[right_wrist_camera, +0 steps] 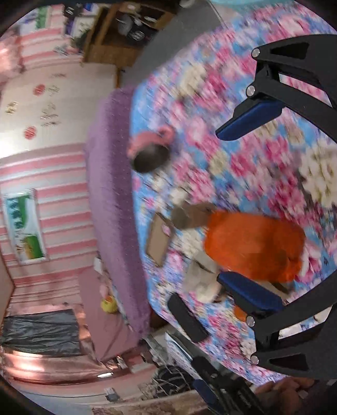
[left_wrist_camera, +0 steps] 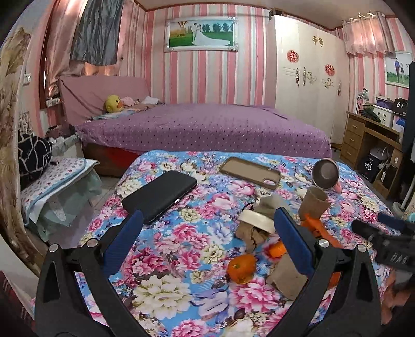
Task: Collect trash
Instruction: 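Grasp the orange plastic bag with the right tool, then grasp the brown cardboard piece with the left tool while the right holds the orange bag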
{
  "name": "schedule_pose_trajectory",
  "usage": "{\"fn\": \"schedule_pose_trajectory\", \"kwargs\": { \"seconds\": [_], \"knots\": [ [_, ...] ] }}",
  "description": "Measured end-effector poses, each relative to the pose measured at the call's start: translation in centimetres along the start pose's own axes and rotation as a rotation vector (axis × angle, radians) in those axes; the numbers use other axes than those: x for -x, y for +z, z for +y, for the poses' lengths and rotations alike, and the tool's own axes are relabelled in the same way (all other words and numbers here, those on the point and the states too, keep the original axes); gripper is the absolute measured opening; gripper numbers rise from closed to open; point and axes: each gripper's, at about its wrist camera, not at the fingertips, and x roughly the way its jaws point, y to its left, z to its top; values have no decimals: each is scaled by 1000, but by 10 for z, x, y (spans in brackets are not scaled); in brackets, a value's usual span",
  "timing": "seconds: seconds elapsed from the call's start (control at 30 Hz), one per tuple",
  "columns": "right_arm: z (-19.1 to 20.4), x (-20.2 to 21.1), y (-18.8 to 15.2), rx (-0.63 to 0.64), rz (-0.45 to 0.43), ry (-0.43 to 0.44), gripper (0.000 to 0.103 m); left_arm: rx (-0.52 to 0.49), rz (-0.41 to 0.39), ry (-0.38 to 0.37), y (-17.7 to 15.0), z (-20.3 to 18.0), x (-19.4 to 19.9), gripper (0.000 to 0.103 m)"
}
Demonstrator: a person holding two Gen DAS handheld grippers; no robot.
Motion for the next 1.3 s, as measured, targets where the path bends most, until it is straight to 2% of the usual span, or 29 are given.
{"fn": "schedule_pose_trajectory", "kwargs": {
  "seconds": [0.17, 0.3, 0.43, 0.47, 0.5, 0.57, 0.87, 1.03, 1.07, 1.17, 1.3],
  "knots": [
    [15, -24, -6, -9, 59, 28, 99, 18, 24, 6, -2, 4, -6, 98],
    [24, -46, -12, 2, 141, 15, 98, 6, 32, -3, -3, 0, -6, 98],
    [26, -55, -18, 15, 204, 61, 98, -18, 50, -2, -6, -5, -9, 98],
    [26, -57, -19, 18, 212, 71, 93, -18, 54, -1, -7, -5, -10, 98],
    [26, -58, -19, 17, 221, 90, 74, -17, 61, 0, -7, -5, -11, 98],
    [25, -59, -21, 16, 237, 104, 51, -14, 68, -1, -9, -4, -12, 98],
    [7, -11, -5, 41, 115, 128, 53, 8, 81, 2, -9, 1, -12, 98],
    [-9, -22, -5, 28, 167, 121, 58, 9, 80, 4, -9, -2, -12, 98],
    [-11, -24, -7, 29, 181, 119, 58, 8, 81, 4, -9, -3, -13, 98],
    [-12, -25, -10, 45, 197, 130, 41, 0, 79, 4, -9, -7, -13, 98],
    [-14, -8, -3, 90, 129, 103, 41, -4, 81, -3, -9, -11, -12, 98]
  ]
}}
